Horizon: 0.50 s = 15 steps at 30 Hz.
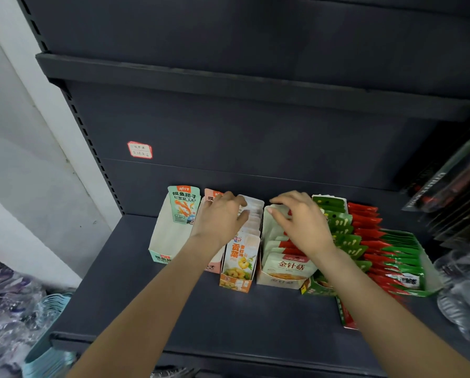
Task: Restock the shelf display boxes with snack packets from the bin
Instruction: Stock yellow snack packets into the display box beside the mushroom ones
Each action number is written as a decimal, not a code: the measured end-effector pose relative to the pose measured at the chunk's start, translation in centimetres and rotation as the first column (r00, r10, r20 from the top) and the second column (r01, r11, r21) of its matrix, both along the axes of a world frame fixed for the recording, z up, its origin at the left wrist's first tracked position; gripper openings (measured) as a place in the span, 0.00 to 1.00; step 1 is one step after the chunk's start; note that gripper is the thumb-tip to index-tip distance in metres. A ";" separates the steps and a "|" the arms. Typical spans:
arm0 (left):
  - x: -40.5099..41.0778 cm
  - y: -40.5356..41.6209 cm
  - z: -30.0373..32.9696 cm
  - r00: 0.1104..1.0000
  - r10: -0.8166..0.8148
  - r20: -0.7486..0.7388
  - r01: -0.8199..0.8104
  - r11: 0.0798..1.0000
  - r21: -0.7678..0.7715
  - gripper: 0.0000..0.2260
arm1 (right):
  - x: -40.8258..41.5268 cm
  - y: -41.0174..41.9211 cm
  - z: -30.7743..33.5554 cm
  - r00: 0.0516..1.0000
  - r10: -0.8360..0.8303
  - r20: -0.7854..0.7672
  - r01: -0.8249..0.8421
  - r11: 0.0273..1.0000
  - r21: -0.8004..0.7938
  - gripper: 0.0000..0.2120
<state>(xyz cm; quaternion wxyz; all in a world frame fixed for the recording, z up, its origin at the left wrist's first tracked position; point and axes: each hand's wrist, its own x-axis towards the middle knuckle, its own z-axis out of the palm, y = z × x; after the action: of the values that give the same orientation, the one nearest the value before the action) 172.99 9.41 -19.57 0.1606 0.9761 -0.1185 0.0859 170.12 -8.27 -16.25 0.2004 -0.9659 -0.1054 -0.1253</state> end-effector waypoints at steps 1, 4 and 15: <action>-0.7 -0.1 0.3 0.999 0.008 0.052 -0.008 1.000 -0.014 0.14 | -0.7 0.2 0.3 1.000 0.003 0.023 -0.003 1.000 0.015 0.13; -3.3 -0.3 1.3 0.991 0.042 0.127 -0.035 0.998 -0.061 0.14 | -3.3 0.3 0.7 1.000 0.014 0.024 -0.015 0.998 0.058 0.13; -20.4 -0.4 0.6 0.976 0.202 0.086 -0.171 0.945 -0.278 0.09 | -17.5 0.5 -1.9 0.966 0.240 -0.093 -0.228 0.966 0.124 0.13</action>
<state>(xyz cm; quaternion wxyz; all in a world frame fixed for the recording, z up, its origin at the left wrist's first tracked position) 152.58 9.02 -18.99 0.2759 0.9455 -0.0214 0.1714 152.61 -7.73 -18.19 0.2731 -0.9393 -0.2006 -0.0544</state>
